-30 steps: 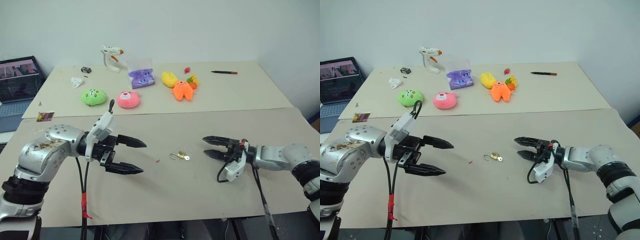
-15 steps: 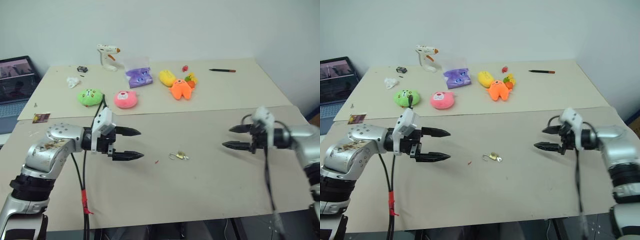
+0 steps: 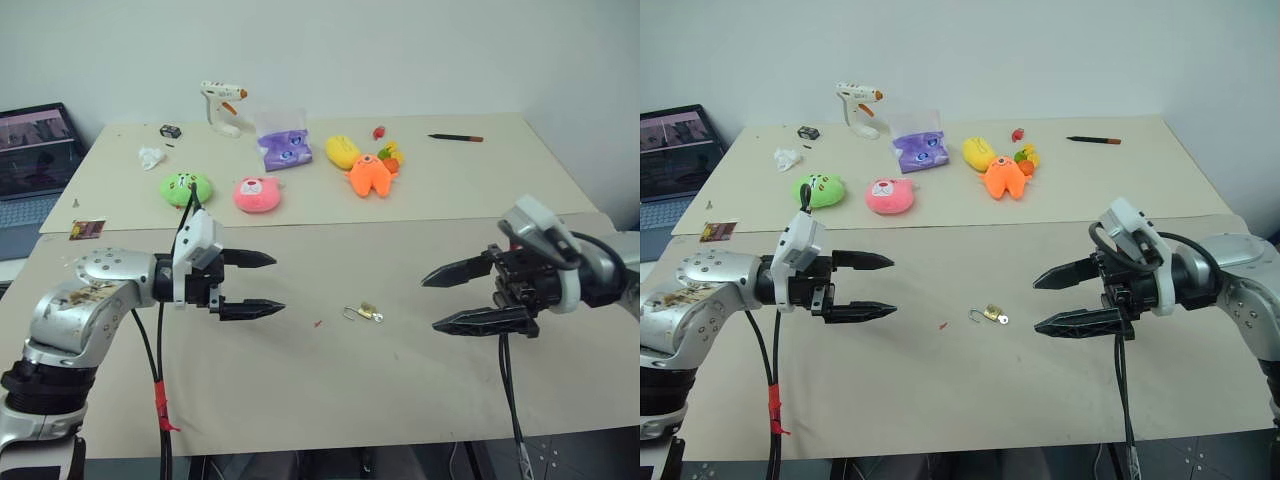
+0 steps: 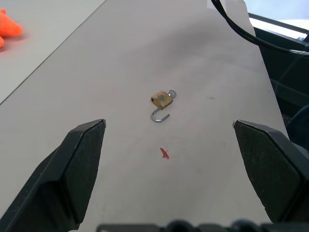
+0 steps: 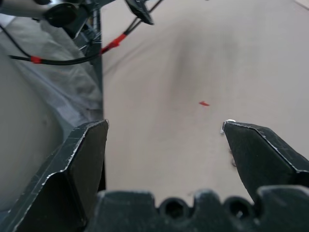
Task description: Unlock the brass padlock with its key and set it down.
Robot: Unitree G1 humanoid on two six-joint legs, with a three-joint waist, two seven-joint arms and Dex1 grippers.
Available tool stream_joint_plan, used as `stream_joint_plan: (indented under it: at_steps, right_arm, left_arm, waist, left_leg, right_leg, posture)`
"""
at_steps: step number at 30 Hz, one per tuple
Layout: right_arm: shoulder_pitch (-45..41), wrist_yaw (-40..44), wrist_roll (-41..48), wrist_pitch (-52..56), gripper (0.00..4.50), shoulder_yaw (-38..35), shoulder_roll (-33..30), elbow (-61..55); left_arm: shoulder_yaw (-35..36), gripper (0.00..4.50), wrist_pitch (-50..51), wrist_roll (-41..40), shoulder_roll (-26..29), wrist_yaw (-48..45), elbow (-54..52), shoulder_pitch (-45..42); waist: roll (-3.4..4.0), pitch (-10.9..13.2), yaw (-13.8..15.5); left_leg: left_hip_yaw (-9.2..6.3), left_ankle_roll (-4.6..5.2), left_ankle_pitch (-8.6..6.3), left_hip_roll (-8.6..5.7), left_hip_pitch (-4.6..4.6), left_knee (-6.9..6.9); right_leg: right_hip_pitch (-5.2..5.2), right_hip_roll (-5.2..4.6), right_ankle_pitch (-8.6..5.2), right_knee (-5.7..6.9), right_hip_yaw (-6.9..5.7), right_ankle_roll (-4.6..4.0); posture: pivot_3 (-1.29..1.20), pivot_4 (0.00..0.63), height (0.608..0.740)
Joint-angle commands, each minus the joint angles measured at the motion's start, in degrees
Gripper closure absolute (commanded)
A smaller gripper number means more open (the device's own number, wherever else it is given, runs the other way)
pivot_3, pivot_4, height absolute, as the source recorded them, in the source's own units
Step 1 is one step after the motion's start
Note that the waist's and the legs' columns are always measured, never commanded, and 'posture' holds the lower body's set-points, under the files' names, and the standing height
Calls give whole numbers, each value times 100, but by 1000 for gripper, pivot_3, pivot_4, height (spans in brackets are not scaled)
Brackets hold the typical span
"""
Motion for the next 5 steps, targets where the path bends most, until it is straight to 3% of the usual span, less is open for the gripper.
stream_joint_plan:
  at_steps: [1,5]
  right_arm:
    - [-90,-246,-562,-663,18,-182,168,226]
    - [-158,-543,-965,-1108,18,-247,450,465]
  left_arm:
    - [281,0,1,-57,52,184,-109,-102]
    - [320,0,192,-215,-64,405,-98,-163]
  waist:
    - [0,0,-10]
    - [0,0,-15]
  left_leg:
    - [2,0,0,0,0,0]
    - [3,-1,0,0,0,0]
  right_leg:
    - [-3,0,0,2,0,0]
    - [-6,1,1,3,-1,-1]
  posture:
    - [0,150,740]
    - [0,150,740]
